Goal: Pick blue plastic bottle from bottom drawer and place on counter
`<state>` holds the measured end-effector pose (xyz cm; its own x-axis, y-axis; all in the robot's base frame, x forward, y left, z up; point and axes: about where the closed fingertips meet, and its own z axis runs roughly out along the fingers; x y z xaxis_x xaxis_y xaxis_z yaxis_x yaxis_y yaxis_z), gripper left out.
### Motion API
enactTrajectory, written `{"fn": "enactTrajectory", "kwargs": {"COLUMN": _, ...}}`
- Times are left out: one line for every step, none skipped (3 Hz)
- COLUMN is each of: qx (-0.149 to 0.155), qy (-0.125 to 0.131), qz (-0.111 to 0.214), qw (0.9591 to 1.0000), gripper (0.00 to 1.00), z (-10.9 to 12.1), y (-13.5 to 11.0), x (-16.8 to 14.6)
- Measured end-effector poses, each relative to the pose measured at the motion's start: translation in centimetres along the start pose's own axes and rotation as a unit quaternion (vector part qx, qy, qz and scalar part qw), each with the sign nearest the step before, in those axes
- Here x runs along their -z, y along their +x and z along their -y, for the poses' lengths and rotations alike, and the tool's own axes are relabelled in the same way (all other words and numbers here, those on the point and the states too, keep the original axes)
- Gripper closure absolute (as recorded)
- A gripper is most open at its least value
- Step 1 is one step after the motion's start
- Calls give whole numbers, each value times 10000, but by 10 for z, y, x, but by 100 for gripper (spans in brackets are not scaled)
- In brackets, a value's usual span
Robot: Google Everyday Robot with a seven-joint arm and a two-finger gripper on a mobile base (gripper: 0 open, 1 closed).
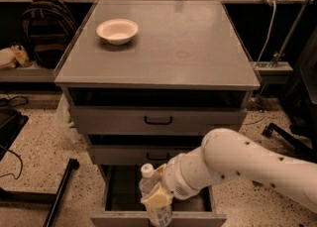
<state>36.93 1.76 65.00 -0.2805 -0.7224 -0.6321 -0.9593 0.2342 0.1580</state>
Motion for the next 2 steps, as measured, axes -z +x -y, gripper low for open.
{"fn": "enactTrajectory", "kwargs": {"qx": -236, "qy": 273, "qz": 369, "qw": 9987, "gripper": 100, "z": 29, "y": -1, "x": 54}}
{"fn": "enactTrajectory", "kwargs": {"qx": -94, "qy": 895, "qz": 763, "qw": 9930, "gripper": 100, "z": 65, "y": -33, "x": 142}}
